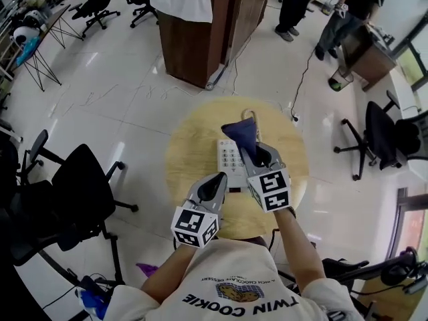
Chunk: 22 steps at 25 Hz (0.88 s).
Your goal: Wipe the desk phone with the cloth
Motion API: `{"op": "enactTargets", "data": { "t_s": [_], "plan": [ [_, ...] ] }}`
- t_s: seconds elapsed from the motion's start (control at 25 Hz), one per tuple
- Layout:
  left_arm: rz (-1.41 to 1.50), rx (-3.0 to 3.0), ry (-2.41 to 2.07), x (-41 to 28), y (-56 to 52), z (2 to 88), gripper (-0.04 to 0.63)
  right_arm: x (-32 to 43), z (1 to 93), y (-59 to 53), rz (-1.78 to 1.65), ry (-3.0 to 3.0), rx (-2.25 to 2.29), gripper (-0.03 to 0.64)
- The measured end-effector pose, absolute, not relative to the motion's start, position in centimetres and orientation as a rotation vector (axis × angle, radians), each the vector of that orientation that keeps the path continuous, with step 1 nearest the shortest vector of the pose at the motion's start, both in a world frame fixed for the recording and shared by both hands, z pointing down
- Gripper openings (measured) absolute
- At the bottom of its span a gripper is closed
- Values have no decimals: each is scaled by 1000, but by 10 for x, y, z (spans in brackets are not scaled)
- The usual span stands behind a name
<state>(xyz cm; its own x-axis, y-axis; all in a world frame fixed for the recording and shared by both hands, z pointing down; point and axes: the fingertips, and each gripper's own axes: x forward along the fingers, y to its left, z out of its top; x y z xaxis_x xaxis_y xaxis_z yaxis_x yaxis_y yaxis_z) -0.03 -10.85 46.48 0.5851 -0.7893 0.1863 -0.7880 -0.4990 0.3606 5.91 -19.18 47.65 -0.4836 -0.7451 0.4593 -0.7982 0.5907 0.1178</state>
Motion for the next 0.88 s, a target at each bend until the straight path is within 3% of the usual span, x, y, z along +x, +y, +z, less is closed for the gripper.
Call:
{"op": "enactTargets", "data": {
  "t_s": [0.44, 0.88],
  "plan": [
    [-15, 2551, -1202, 9, -93, 434, -8, 82, 405, -82, 110, -2511, 1530, 64],
    [-23, 2621, -1165, 17, -77, 422, -8, 91, 422, -39, 140, -2465, 1627, 63]
  ]
}}
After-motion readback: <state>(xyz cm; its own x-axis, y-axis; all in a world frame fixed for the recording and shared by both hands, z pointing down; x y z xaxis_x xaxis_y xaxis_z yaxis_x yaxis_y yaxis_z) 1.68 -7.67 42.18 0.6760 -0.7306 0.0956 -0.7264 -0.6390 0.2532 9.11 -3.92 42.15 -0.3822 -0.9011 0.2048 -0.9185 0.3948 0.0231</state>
